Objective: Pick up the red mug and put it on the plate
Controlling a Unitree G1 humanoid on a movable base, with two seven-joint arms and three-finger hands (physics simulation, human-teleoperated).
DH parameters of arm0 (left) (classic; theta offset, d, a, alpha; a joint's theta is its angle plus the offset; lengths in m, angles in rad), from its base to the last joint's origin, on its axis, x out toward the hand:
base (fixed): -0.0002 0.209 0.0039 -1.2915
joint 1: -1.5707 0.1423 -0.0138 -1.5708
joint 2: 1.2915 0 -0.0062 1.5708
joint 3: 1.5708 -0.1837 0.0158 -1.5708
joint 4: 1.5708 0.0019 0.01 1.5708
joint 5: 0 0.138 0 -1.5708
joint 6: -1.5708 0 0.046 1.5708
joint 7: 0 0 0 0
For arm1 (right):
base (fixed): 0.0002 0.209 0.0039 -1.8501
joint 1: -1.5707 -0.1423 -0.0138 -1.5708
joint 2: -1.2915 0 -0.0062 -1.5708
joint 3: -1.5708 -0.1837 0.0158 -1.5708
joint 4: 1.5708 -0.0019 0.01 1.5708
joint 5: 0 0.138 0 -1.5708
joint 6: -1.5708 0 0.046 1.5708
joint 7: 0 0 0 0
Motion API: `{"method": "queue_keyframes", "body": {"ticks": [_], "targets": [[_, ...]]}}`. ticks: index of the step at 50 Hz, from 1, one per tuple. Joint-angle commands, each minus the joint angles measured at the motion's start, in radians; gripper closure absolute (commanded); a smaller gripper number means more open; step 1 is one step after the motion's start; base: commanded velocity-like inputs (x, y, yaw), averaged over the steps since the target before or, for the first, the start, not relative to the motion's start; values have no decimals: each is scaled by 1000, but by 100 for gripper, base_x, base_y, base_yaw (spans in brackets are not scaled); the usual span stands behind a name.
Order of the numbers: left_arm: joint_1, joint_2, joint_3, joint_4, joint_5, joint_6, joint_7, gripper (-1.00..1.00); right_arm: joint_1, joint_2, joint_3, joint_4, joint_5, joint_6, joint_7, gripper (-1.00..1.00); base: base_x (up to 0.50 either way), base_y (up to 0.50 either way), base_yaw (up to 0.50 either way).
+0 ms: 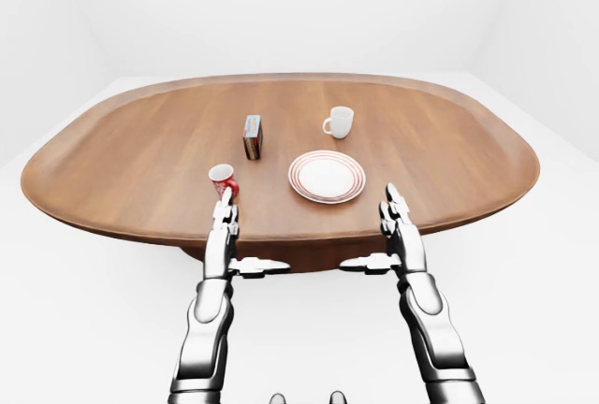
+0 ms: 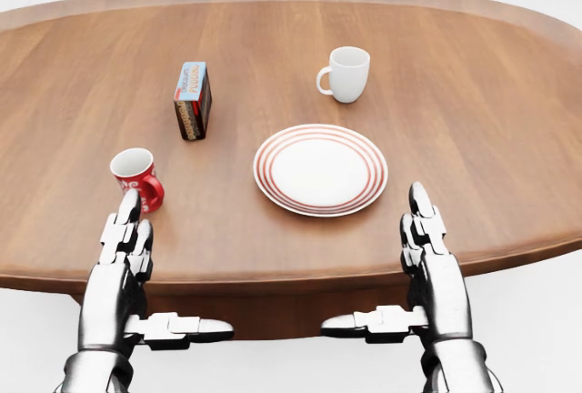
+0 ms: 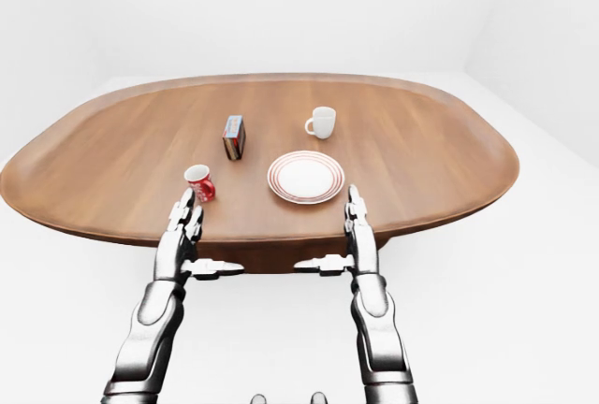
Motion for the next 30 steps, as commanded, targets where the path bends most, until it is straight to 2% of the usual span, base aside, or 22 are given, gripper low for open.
{"method": "queue_keyframes", "body": {"ticks": [1, 10, 12, 13, 14, 15, 16, 22, 23, 27, 30], "targets": [[2, 12, 21, -11, 1, 3, -21, -100, 3, -13, -26, -27, 12, 22, 24, -100, 0, 0, 0], [3, 12, 24, -20, -1, 7, -23, -100, 6, -12, -26, -34, 10, 27, 24, -100, 0, 0, 0], [-1, 19, 37, -30, -8, 19, -26, -100, 11, -15, -35, -80, 21, 54, 24, -100, 0, 0, 0], [-4, 23, 44, -31, -11, 21, -27, -100, 14, -15, -40, -98, 26, 56, 22, -100, 0, 0, 0], [-8, 36, 72, -73, -27, 56, -26, -100, 18, -21, -64, -158, 49, 80, 18, -100, 0, 0, 0], [-10, 43, 90, -106, -35, 82, -23, -100, 20, -26, -74, -191, 48, 80, 14, -100, 0, 0, 0], [-12, 47, 101, -121, -40, 87, -23, -100, 23, -29, -81, -218, 52, 80, 16, -100, 0, 0, 0], [-33, 106, 226, -259, -69, 87, -21, -100, 21, -56, -184, -387, 86, 80, 8, -100, 0, 0, 0], [-40, 125, 267, -273, -85, 87, -23, -100, 17, -64, -214, -406, 106, 80, 9, -100, 0, 0, 0], [-54, 163, 368, -299, -138, 87, -26, -100, 2, -88, -292, -426, 145, 80, 7, -100, 0, 0, 0], [-57, 183, 415, -308, -174, 87, -19, -100, -1, -107, -351, -466, 190, 80, 3, -100, 0, 0, 0]]}}
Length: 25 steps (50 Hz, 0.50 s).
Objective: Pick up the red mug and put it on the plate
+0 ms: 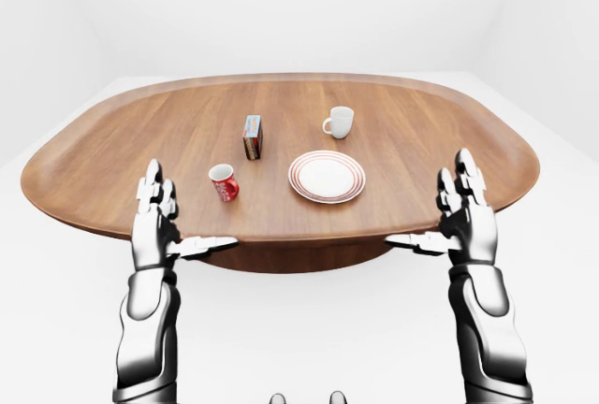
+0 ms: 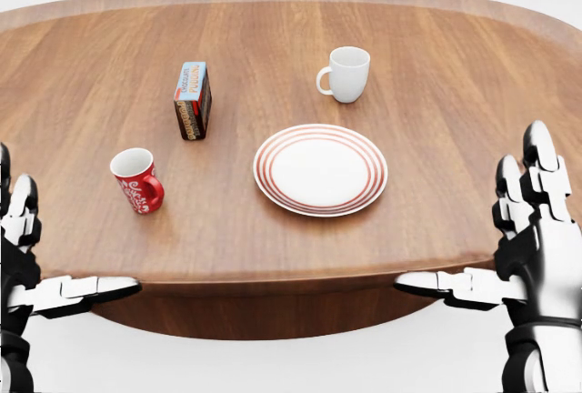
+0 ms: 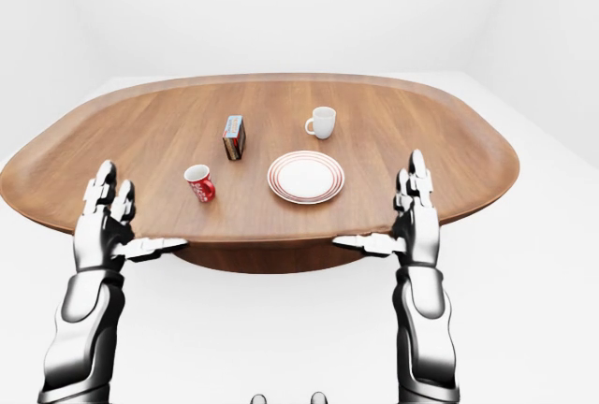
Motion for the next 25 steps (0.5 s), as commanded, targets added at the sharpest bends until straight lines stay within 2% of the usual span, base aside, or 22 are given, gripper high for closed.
{"method": "queue_keyframes", "body": {"ticks": [1, 5, 9, 25], "targets": [[-24, 91, 212, -96, -87, 0, 18, -100, -16, -57, -203, -161, 123, 0, -11, -100, 0, 0, 0], [-24, 112, 280, -99, -132, 0, 58, -100, -13, -74, -266, -134, 171, 0, -17, -100, 0, 0, 0], [-22, 134, 319, -73, -153, 0, 92, -100, -8, -102, -330, -175, 225, 0, -34, -100, 0, 0, 0], [-17, 140, 313, -61, -155, 0, 114, -100, -11, -106, -316, -142, 213, 0, -29, -100, 0, 0, 0]]}}
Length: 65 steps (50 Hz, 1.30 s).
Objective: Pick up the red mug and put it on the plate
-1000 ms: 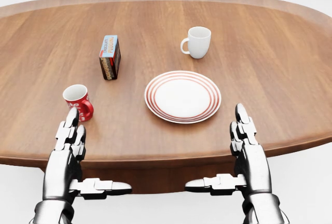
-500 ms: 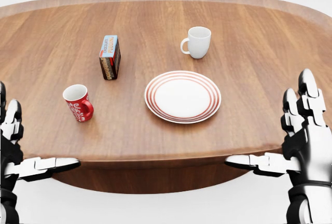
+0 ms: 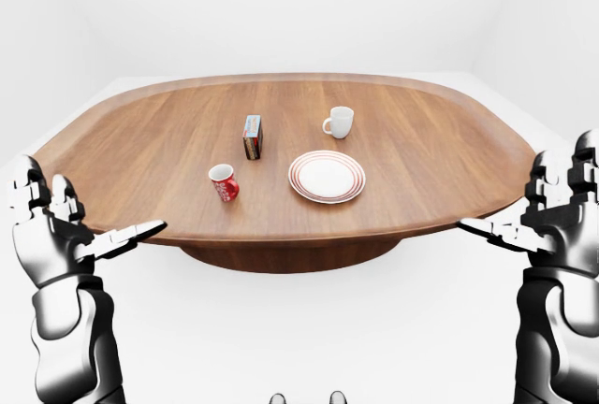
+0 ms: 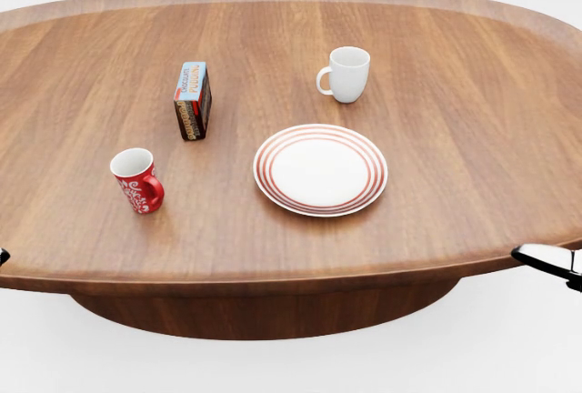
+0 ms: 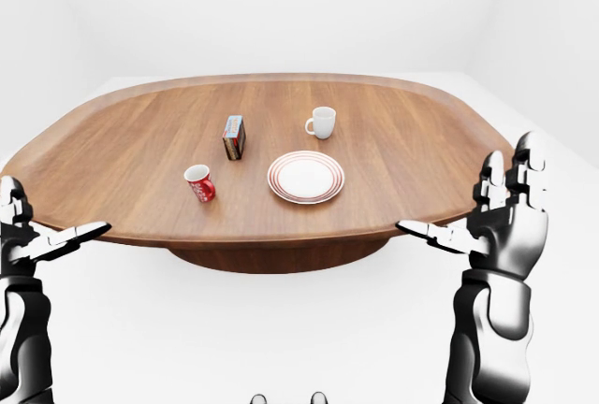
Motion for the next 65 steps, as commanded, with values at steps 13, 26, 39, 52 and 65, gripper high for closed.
{"method": "queue_keyframes", "body": {"ticks": [13, 26, 39, 52, 65], "targets": [[2, 5, 13, -12, 6, 0, 22, -100, 3, -4, -14, -8, 20, 0, 12, -100, 15, 0, 0], [-2, 5, 12, -11, 5, 0, 18, -100, 1, -4, -14, -17, 26, 0, 18, -100, 22, 0, 0], [-2, 5, 10, -10, 5, 0, 21, -100, 1, -5, -11, -16, 24, 0, 25, -100, 26, 0, 0], [-3, 3, 8, -19, 6, 0, 23, -100, 1, -4, -12, -22, 26, 0, 25, -100, 28, 0, 0], [-4, 3, 7, -7, 5, 0, 24, -100, 1, -5, -10, -15, 25, 0, 26, -100, 28, 0, 0]]}}
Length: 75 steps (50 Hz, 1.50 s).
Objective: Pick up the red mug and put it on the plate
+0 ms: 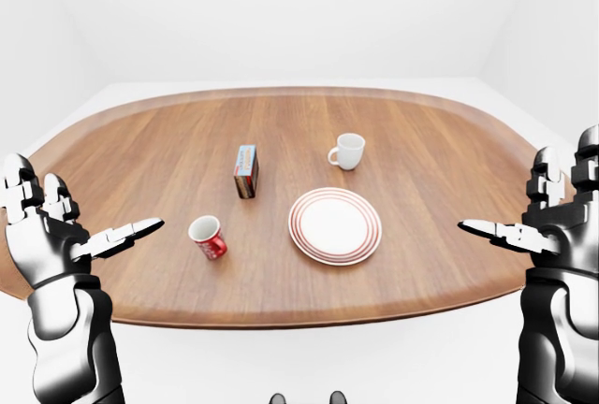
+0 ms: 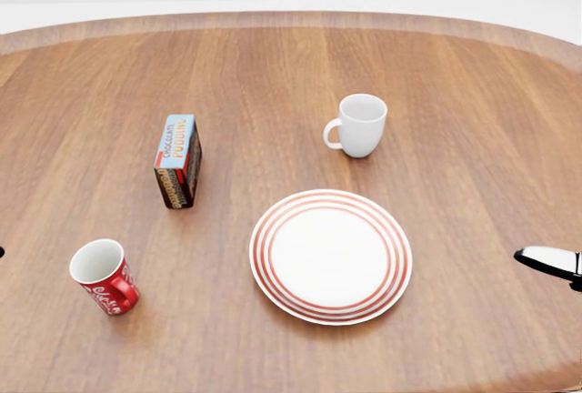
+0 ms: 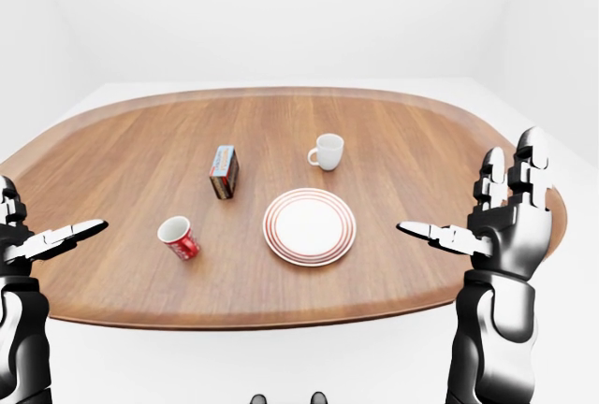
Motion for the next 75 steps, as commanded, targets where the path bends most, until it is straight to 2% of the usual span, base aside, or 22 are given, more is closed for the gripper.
{"method": "queue_keyframes", "body": {"ticks": [1, 47, 75], "targets": [[-1, -1, -2, 6, -1, 0, 1, -100, -1, -1, 1, 4, -1, 0, 1, -100, 29, 0, 0], [0, 0, 0, 0, -3, 0, 1, -100, 3, 2, 0, 8, -15, 0, -4, -100, 29, 1, 0], [0, -3, -3, -13, -1, 0, 3, -100, 5, 4, 2, 9, -23, 0, 1, -100, 20, 49, 0]]}}
